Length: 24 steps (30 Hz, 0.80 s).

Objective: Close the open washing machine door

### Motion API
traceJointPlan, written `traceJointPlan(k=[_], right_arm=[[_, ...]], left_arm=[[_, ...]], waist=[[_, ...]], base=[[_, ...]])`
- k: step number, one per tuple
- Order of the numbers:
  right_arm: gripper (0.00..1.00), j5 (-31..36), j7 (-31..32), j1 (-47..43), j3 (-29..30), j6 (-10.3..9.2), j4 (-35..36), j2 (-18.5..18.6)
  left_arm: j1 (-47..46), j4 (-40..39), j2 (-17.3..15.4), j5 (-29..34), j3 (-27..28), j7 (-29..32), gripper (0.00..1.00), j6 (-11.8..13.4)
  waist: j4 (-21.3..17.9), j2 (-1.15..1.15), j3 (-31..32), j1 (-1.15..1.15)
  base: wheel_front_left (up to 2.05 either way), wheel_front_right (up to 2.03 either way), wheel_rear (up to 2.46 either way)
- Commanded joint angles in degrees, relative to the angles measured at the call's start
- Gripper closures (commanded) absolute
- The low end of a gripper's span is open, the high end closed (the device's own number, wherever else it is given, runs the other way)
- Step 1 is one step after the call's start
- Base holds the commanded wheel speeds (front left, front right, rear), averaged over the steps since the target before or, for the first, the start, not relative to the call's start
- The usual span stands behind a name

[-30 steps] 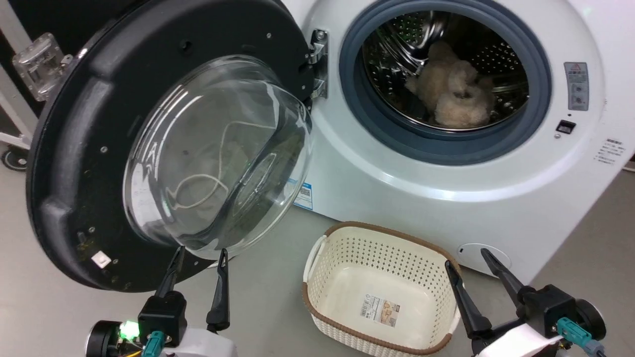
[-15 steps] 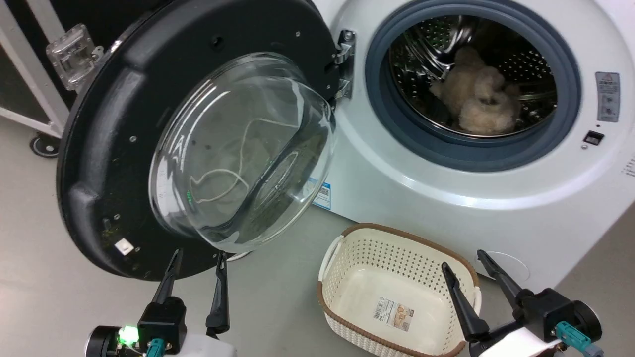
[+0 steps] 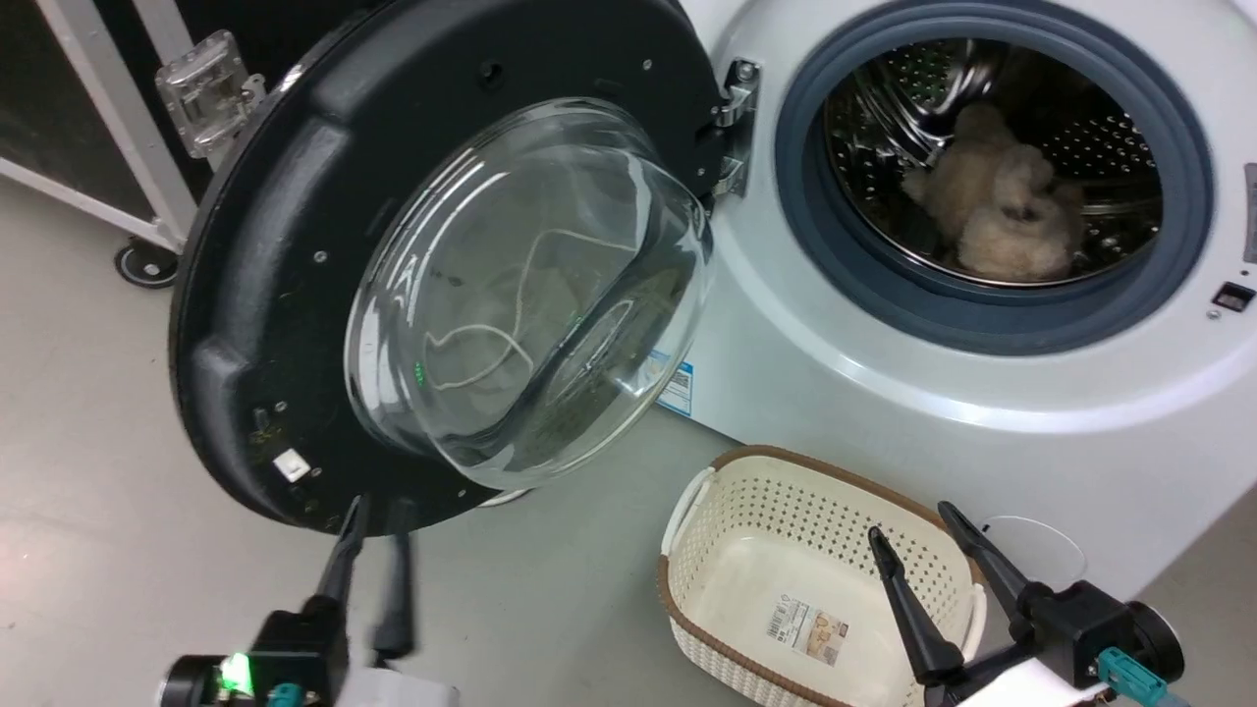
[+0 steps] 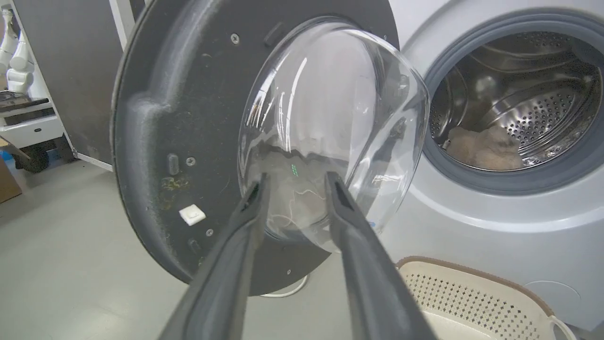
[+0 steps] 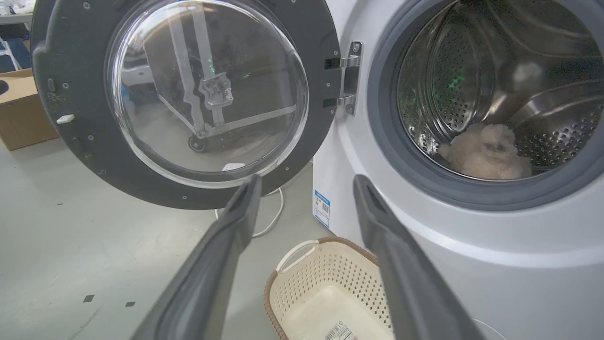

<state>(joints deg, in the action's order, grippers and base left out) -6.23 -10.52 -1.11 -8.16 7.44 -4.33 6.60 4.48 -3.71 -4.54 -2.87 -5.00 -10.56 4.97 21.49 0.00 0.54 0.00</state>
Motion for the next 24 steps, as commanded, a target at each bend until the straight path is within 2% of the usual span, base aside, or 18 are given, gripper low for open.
traceJointPlan(k=[1, 9, 10, 11, 16, 19, 20, 21, 22, 23, 24], right_arm=[[0.0, -0.5, -0.6, -0.9, -0.2, 0.03, -0.2, 0.4], [0.0, -0.8, -1.6, -2.8, 0.6, 0.04, 0.2, 0.3], [0.0, -0.7, -1.7, -3.2, 0.8, 0.04, 0.3, 0.3], [0.0, -0.7, -2.1, -4.2, 1.4, 0.04, 0.6, 0.2], [0.0, -0.8, -2.6, -5.3, 1.9, 0.04, 1.0, 0.2], [0.0, -1.0, -3.0, -5.0, 1.3, 0.04, 1.3, 0.9], [0.0, -1.0, -3.0, -5.0, 1.3, 0.04, 1.3, 0.9], [0.0, -1.3, -3.2, -4.5, 0.8, 0.04, 1.4, 1.7], [0.0, -1.3, -3.2, -4.5, 0.8, 0.04, 1.4, 1.7], [0.0, -1.6, -3.5, -4.1, 0.4, 0.04, 1.5, 2.4], [0.0, -1.6, -3.5, -4.1, 0.4, 0.04, 1.5, 2.4]], left_arm=[[0.4, -0.9, -0.2, -0.3, 0.5, -0.6, 1.0, 0.0], [-1.8, -8.4, 0.4, -4.2, 7.1, -1.5, 1.0, -0.1], [-2.5, -9.2, 0.4, -5.4, 8.6, -1.6, 1.0, -0.4], [-5.4, -9.7, 0.3, -9.9, 13.4, -2.0, 1.0, -2.3], [-13.2, -4.2, -3.1, -19.4, 19.8, -0.4, 1.0, -5.2], [-19.2, 0.8, -6.1, -26.8, 23.6, 4.8, 1.0, -5.9], [-19.2, 0.8, -6.1, -26.8, 23.6, 4.8, 1.0, -5.9], [-23.0, 4.6, -7.9, -31.5, 25.4, 8.9, 1.0, -5.9], [-23.0, 4.6, -7.9, -31.5, 25.4, 8.9, 1.0, -5.9], [-26.5, 9.0, -10.0, -35.3, 26.9, 12.8, 1.0, -5.8], [-26.5, 9.0, -10.0, -35.3, 26.9, 12.8, 1.0, -5.8]], waist=[[0.4, 0.0, 0.0, 0.0], [2.4, 0.0, 0.0, 0.0], [2.6, 0.0, 0.0, 0.0], [3.2, 0.0, -0.1, 0.0], [3.5, 0.0, -1.0, 0.0], [3.0, 0.0, -2.1, 0.0], [3.0, 0.0, -2.1, 0.0], [2.7, 0.0, -2.9, 0.0], [2.7, 0.0, -2.9, 0.0], [2.5, 0.0, -3.5, 0.0], [2.5, 0.0, -3.5, 0.0]], base=[[0.0, 0.0, 0.0], [0.0, 0.0, 0.0], [0.0, 0.0, 0.0], [0.0, 0.0, 0.0], [0.0, 0.0, 0.0], [0.0, 0.0, 0.0], [0.0, 0.0, 0.0], [0.0, 0.0, 0.0], [0.0, 0.0, 0.0], [0.0, 0.0, 0.0], [0.0, 0.0, 0.0]])
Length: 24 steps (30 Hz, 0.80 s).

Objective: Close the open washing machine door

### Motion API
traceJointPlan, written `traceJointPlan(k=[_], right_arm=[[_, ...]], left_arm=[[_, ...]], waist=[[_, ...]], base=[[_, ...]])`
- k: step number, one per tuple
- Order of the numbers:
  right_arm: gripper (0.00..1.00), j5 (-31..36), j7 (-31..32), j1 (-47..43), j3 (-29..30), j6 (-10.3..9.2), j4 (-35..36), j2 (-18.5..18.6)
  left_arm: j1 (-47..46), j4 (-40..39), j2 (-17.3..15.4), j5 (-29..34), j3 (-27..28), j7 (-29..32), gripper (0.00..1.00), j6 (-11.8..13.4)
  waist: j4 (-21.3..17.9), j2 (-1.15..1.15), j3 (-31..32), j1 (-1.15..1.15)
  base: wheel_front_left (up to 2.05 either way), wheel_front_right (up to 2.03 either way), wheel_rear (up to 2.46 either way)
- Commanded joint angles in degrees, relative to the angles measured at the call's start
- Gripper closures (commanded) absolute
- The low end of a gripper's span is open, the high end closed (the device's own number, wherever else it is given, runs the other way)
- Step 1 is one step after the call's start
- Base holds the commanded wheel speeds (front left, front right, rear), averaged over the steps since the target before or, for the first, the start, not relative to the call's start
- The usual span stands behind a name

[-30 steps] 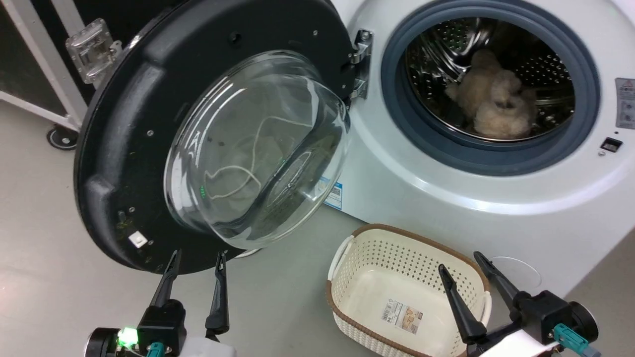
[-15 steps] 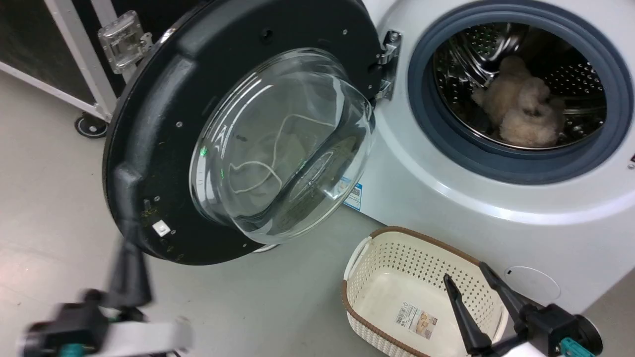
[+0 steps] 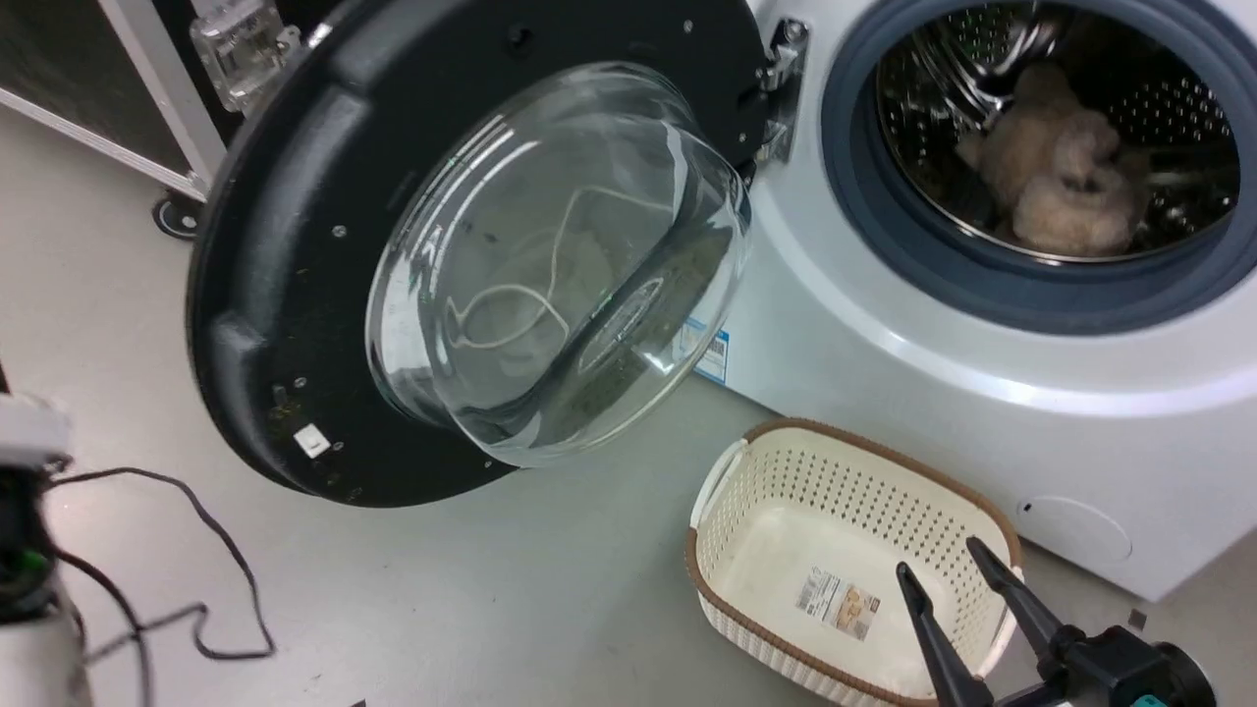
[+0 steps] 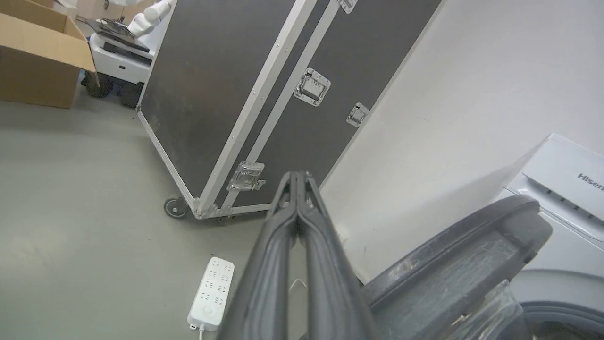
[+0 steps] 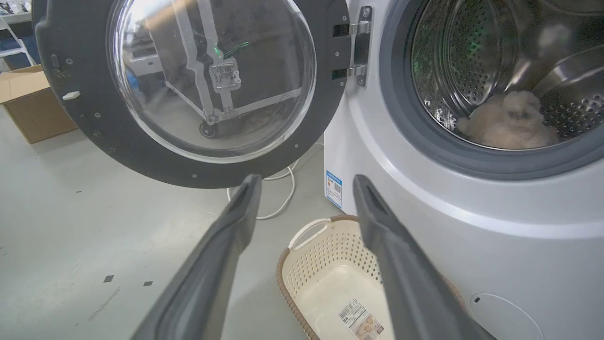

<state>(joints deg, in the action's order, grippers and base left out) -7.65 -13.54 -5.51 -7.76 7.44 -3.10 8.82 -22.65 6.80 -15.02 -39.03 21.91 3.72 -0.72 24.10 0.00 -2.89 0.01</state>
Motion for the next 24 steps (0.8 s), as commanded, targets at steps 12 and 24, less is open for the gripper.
traceJointPlan(k=[12, 24], right_arm=[[0.0, -1.9, -1.5, 1.3, -1.9, 0.05, 0.1, 3.5], [0.0, -2.0, -1.5, 0.7, 0.2, 0.05, -1.7, 1.6]], left_arm=[[-9.5, 18.6, -2.6, -22.9, 3.6, 28.9, 1.0, 1.1], [0.6, 12.2, 0.2, -31.4, 4.6, 40.1, 1.0, -3.7]], waist=[[-2.0, 0.0, -3.8, -0.01], [-4.3, 0.0, 0.6, -0.01]], base=[[0.0, 0.0, 0.0], [0.0, 0.0, 0.0]])
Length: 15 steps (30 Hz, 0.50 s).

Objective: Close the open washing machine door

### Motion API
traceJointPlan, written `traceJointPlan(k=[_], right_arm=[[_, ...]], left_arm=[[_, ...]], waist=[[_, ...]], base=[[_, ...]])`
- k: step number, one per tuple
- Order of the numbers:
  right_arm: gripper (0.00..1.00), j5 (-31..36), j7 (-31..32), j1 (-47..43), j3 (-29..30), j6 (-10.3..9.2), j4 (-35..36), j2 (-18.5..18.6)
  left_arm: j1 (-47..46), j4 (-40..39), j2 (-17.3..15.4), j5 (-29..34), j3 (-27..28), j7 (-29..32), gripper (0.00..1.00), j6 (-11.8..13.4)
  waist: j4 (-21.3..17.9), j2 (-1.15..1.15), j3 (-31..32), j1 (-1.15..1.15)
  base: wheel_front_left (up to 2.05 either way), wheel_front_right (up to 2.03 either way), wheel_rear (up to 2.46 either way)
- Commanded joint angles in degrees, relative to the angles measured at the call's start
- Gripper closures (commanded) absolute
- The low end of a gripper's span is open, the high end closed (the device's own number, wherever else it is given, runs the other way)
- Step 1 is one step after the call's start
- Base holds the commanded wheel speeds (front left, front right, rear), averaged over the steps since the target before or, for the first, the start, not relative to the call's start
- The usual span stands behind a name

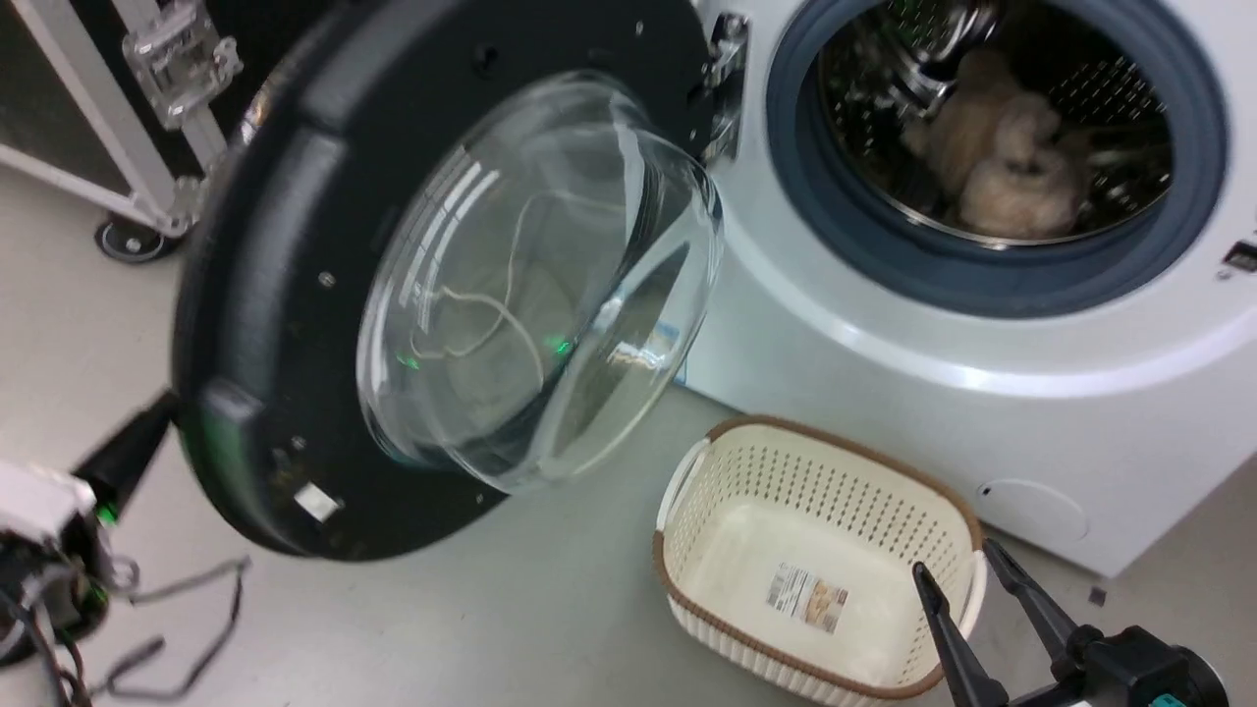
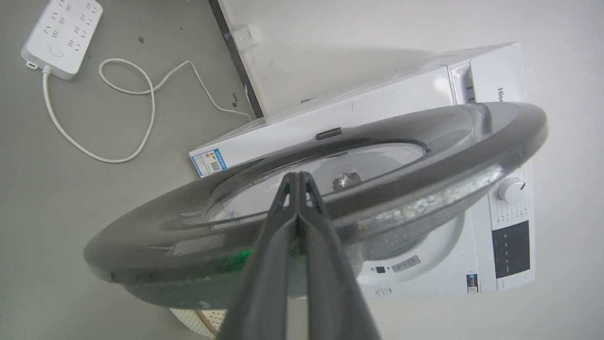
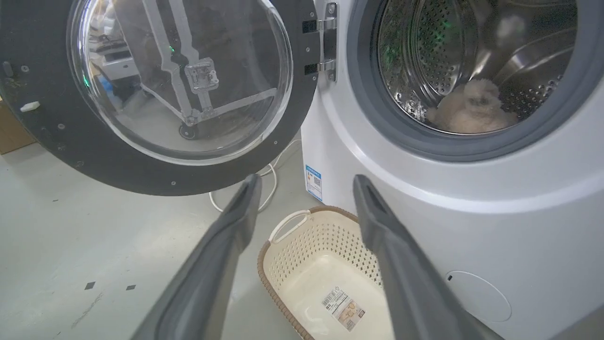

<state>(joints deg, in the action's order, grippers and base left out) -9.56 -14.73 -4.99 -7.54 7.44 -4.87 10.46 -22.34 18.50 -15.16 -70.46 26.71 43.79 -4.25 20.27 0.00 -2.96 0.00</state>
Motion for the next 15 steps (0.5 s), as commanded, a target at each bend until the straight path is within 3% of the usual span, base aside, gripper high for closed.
traceJointPlan(k=[1, 7, 9, 15], right_arm=[[0.0, 0.0, -0.3, 0.1, 0.3, 0.05, -0.1, -0.5], [0.0, 1.1, -0.3, -0.3, 3.8, 0.05, -0.8, -2.1], [0.0, 1.9, -0.3, -0.5, 5.5, 0.05, -0.9, -2.7], [0.0, 2.7, -0.3, -0.1, 7.0, 0.05, -0.9, -2.7]], left_arm=[[1.6, -0.7, 0.8, -0.3, -0.3, 0.6, 1.0, -0.4], [10.5, -9.5, 6.9, -1.8, -3.5, 4.0, 1.0, -1.2], [17.0, -15.5, 10.7, -1.8, -8.4, 5.4, 1.0, -1.2], [24.5, -20.7, 12.2, -5.9, -19.1, 2.0, 1.0, -0.4]], waist=[[-0.9, 0.0, 1.2, 0.0], [-3.4, 0.0, 4.0, 0.0], [-6.2, 0.0, 4.8, 0.0], [-12.3, 0.0, 4.2, 0.0]], base=[[0.0, 0.0, 0.0], [0.0, 0.0, 0.0], [0.0, 0.0, 0.0], [0.0, 0.0, 0.0]])
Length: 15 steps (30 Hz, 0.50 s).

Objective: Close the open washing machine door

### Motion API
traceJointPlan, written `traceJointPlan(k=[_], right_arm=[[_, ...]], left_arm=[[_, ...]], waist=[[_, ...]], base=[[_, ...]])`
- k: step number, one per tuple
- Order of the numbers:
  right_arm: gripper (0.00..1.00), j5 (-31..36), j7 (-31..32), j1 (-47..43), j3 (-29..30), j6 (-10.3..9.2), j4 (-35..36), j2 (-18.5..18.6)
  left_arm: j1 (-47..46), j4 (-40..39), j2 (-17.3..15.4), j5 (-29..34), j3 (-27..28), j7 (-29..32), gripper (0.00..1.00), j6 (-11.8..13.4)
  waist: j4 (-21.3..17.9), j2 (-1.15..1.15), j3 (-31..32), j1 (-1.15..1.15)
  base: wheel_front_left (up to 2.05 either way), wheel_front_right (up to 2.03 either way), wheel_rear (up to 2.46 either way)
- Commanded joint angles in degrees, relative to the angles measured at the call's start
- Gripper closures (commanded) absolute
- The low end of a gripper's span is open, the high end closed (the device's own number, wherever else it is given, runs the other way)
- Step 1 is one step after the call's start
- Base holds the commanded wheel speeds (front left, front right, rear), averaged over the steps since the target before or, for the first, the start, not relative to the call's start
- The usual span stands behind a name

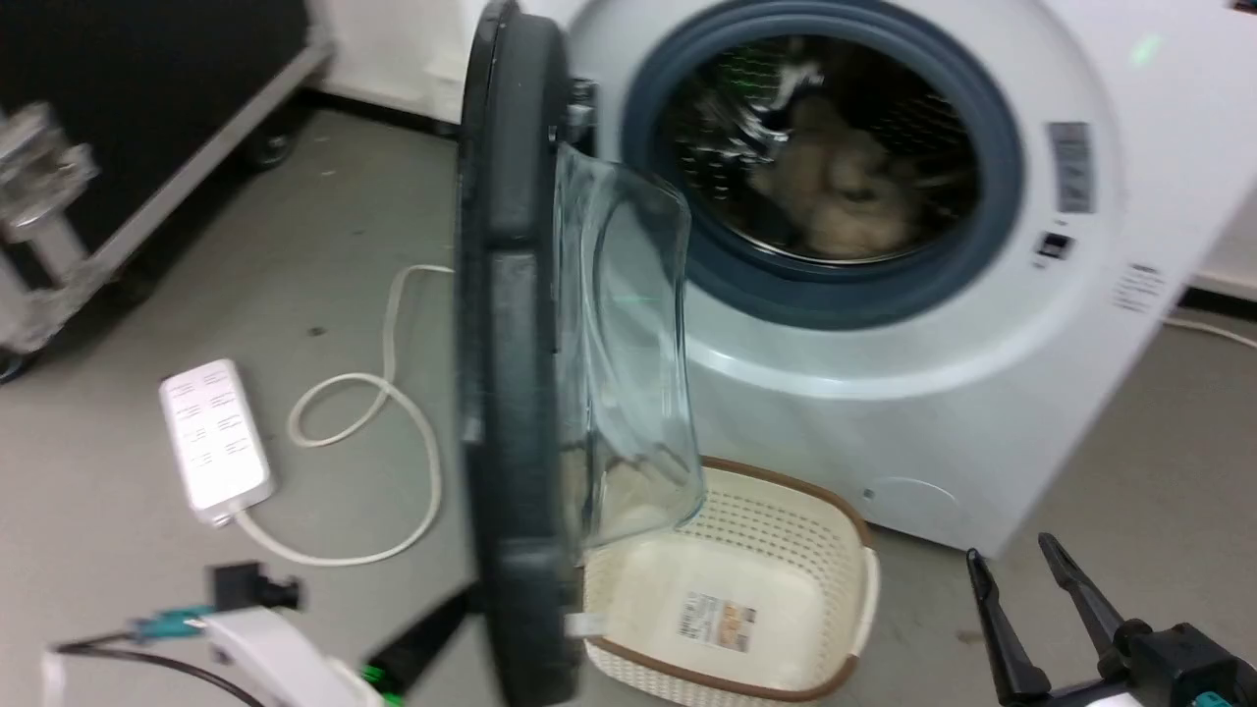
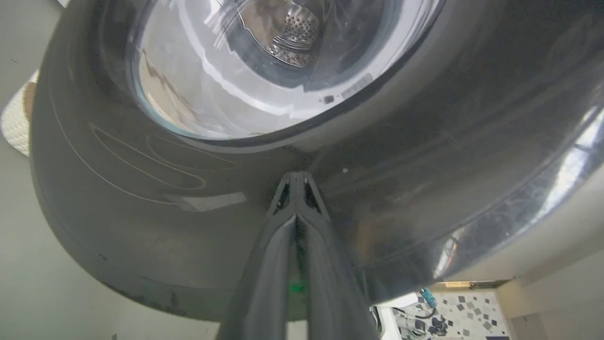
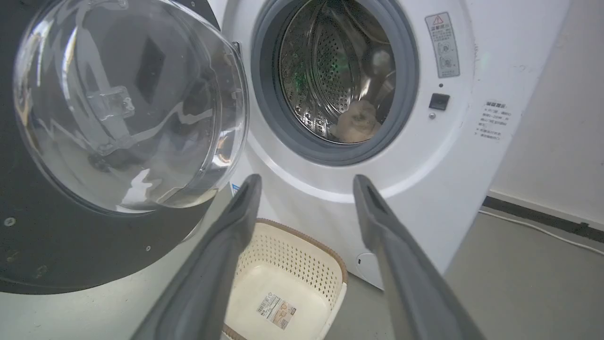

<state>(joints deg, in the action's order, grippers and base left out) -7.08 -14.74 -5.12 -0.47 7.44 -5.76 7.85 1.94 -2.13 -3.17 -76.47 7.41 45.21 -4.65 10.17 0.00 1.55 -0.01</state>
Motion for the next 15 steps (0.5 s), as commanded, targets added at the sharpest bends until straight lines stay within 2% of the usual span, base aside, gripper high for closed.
traceJointPlan(k=[1, 7, 15], right_arm=[[0.0, 0.3, -0.3, 0.1, 0.1, 0.05, -0.1, 0.0], [0.0, 0.0, -0.3, 1.4, 0.2, 0.05, 0.3, 1.1], [0.0, -1.8, -0.3, 4.4, 0.2, 0.05, 0.3, 2.3]], left_arm=[[1.0, -0.3, 0.2, -1.1, -2.1, -0.9, 1.0, 0.1], [0.5, 0.5, 0.3, -9.0, -12.7, -13.7, 1.0, 0.2], [-9.4, 6.8, 0.3, -13.5, -21.8, -27.7, 1.0, -1.5]], waist=[[-3.3, 0.0, -0.6, 0.01], [-11.4, 0.0, -4.2, 0.01], [-23.2, 0.0, -10.9, 0.01]], base=[[0.0, 0.0, 0.0], [0.0, 0.0, 0.0], [0.0, 0.0, 0.0]])
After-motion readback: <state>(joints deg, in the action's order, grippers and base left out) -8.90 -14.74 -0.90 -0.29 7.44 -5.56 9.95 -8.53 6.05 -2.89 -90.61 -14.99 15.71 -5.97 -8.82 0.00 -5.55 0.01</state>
